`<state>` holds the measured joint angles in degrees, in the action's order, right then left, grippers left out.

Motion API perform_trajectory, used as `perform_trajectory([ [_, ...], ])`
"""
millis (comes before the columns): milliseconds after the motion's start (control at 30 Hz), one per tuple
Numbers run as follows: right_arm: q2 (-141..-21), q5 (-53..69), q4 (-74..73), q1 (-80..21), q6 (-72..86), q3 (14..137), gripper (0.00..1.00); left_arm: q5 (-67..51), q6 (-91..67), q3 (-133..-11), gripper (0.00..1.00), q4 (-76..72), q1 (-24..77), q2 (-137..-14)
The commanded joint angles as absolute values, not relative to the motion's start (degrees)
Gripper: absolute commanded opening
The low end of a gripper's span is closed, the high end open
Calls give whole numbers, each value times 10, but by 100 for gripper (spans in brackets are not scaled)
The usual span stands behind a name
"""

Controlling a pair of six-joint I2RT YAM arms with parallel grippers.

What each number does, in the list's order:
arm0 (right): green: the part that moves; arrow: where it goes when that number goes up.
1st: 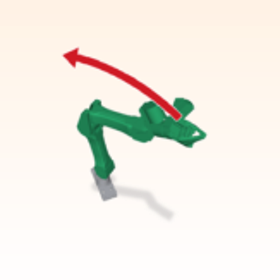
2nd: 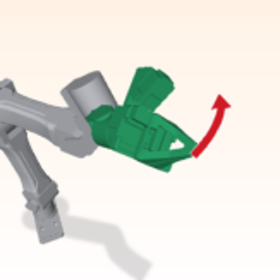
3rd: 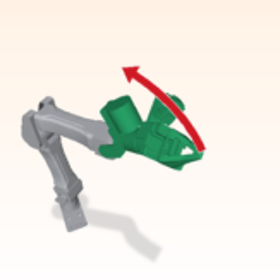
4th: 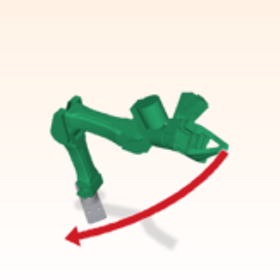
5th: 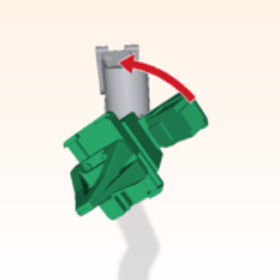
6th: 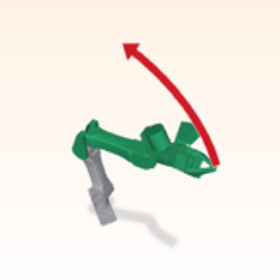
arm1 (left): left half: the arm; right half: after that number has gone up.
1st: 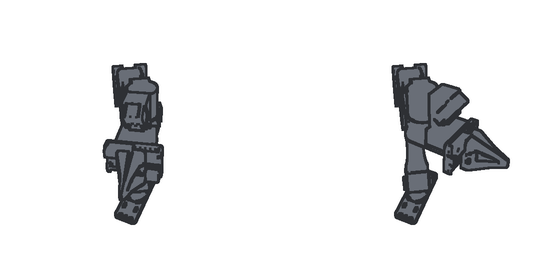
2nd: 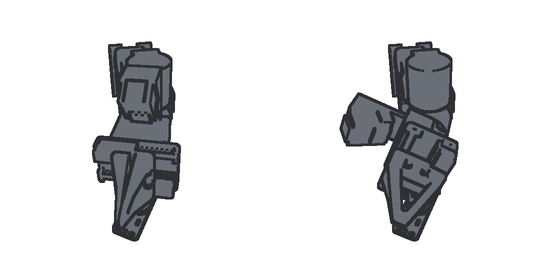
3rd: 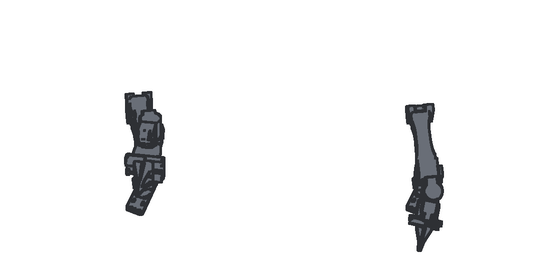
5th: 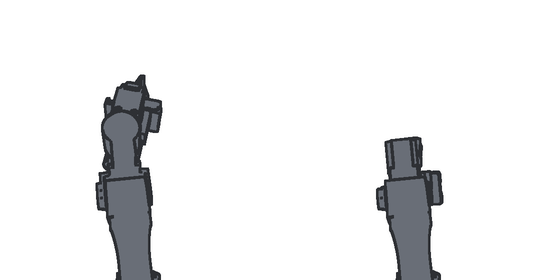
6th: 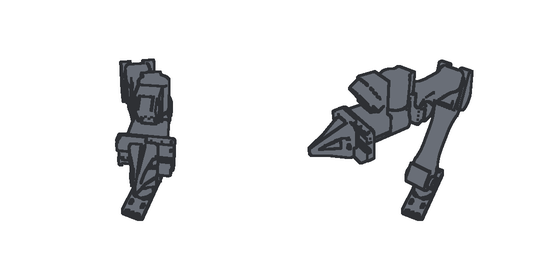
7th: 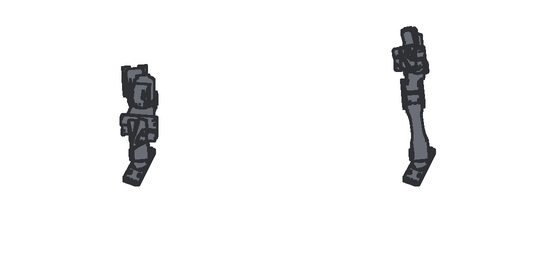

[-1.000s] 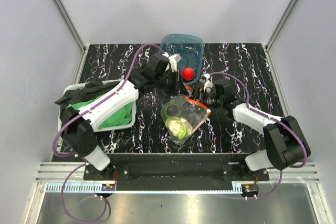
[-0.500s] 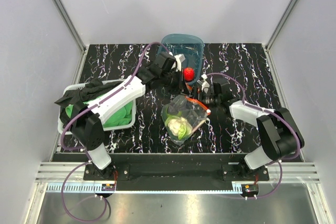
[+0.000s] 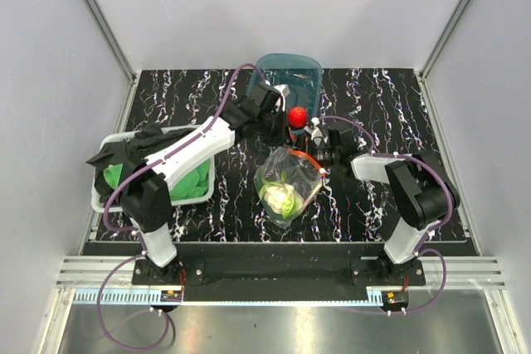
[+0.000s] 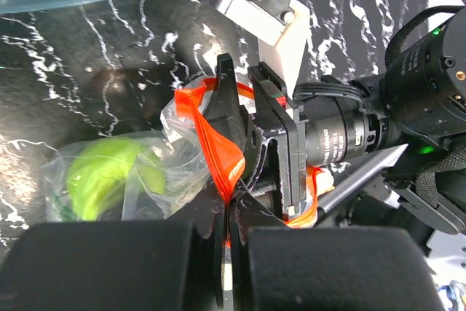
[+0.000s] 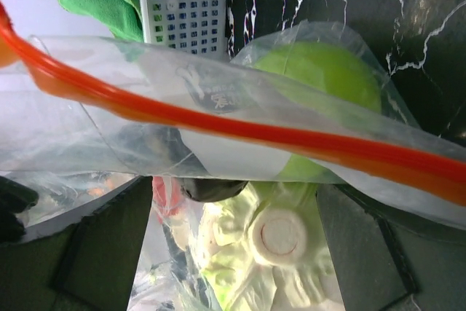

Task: Open the zip-top bag and remove the fake food

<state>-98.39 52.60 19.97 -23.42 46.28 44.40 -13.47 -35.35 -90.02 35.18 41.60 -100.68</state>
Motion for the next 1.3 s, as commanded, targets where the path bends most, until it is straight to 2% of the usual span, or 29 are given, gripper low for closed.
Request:
perform_trajectory([
  [0,-1003,478,212,-273,484,509,100,-308,-395,-937,0,247,479,-998],
  [100,-1005,480,205,-275,480,520,97,-291,-386,-931,0,254,477,-991],
  [167,-1006,478,213,-282,497,526,92,-282,-380,-912,0,261,467,-984],
  [200,-1007,474,212,-286,501,527,87,-273,-376,-898,0,261,461,-970],
  [267,-1010,461,208,-298,505,533,85,-258,-370,-850,0,262,444,-949],
  [300,-1013,459,207,-301,505,534,77,-245,-368,-835,0,261,439,-930],
  [433,-1019,447,228,-306,537,529,59,-250,-370,-802,0,258,432,-912],
  [500,-1020,433,230,-308,538,531,61,-258,-374,-809,0,256,436,-914],
  [533,-1021,431,229,-309,534,533,67,-260,-374,-811,0,256,443,-917],
  [600,-1024,431,232,-315,533,539,71,-259,-374,-816,0,255,450,-918],
  [733,-1030,423,247,-325,540,543,71,-259,-378,-811,0,252,458,-917],
  [833,-1039,418,295,-325,556,527,62,-250,-380,-803,0,251,458,-906],
  [900,-1041,423,302,-325,559,527,46,-235,-377,-795,0,251,458,-888],
  [1100,-1010,419,276,-324,519,530,15,-199,-371,-762,0,251,451,-837],
  [1200,-984,410,224,-324,482,534,4,-191,-372,-739,0,252,439,-817],
  [1267,-970,404,183,-324,466,534,2,-185,-369,-729,0,253,431,-806],
])
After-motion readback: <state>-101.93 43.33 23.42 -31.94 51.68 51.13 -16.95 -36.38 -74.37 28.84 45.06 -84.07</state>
